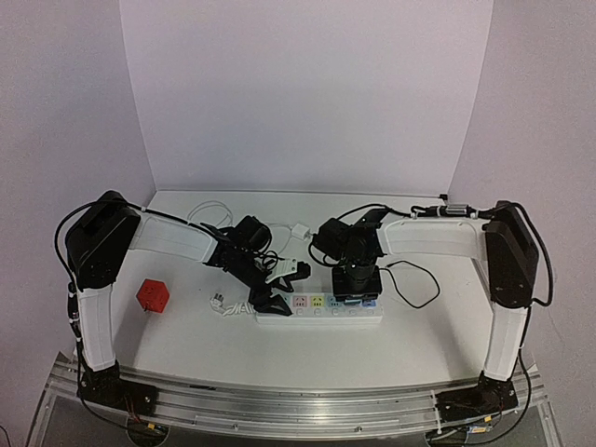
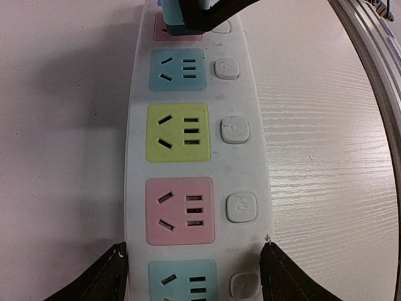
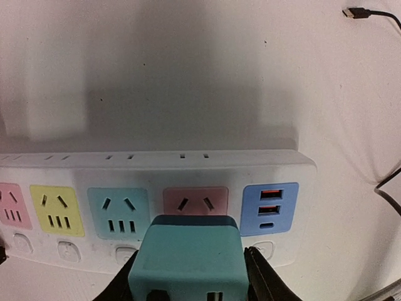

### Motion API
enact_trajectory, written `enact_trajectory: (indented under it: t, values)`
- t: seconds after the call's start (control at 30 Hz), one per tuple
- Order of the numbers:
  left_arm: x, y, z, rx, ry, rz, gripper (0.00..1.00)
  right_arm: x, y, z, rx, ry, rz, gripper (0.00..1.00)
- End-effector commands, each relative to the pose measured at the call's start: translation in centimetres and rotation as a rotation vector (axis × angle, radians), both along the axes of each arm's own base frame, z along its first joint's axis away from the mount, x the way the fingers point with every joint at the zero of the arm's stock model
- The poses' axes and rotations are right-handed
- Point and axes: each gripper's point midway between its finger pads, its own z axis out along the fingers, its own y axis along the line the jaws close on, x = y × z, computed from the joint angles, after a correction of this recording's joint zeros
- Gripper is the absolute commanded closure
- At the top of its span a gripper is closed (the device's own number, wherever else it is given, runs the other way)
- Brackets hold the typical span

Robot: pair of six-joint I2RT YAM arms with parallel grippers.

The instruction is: Insert the plug

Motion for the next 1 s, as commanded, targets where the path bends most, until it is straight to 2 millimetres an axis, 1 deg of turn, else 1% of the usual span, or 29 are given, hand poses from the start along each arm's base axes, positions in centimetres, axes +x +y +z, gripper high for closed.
enact_trajectory:
  t: [0.0,0.13,0.3,0.4,0.53,0.63,0.73,0.87,0.97]
  values:
    - [-0.8,1.0,-1.2,0.05,0.027,0.013,0.28,-0.9,-2.2,-2.1,-0.085,0.007,-0.025,1.0]
    - [-1.0,1.2,-1.2,0.05,0.027,0.01,0.28,-0.9,-2.4,-2.1,-0.074,-0.008,-0.02,1.0]
    - [-1.0,0.9,-0.8,0.032,0.02,0.002,0.28,-1.1,-2.4,-2.1,-0.055,-0.011,-0.024,1.0]
    - [-1.0,0.6,0.0,0.01,0.018,-0.01,0.28,-1.3,-2.4,-2.0,-0.041,-0.012,-0.028,1.0]
    - [-1.2,-0.2,1.7,-0.045,0.023,-0.041,0.28,-1.7,-2.6,-2.2,-0.022,-0.014,-0.025,1.0]
    - [-1.3,-0.8,2.8,-0.079,0.031,-0.061,0.27,-2.2,-2.9,-2.9,-0.007,-0.013,-0.022,1.0]
    - [-1.1,-1.2,3.3,-0.098,0.026,-0.071,0.27,-2.5,-3.3,-3.6,-0.002,-0.016,-0.023,1.0]
    - [-0.9,-1.4,3.5,-0.106,0.011,-0.072,0.27,-2.9,-3.9,-4.9,-0.016,-0.023,-0.029,1.0]
    - [-0.9,-1.3,3.4,-0.104,0.007,-0.069,0.27,-2.7,-4.1,-5.3,-0.006,-0.06,-0.029,1.0]
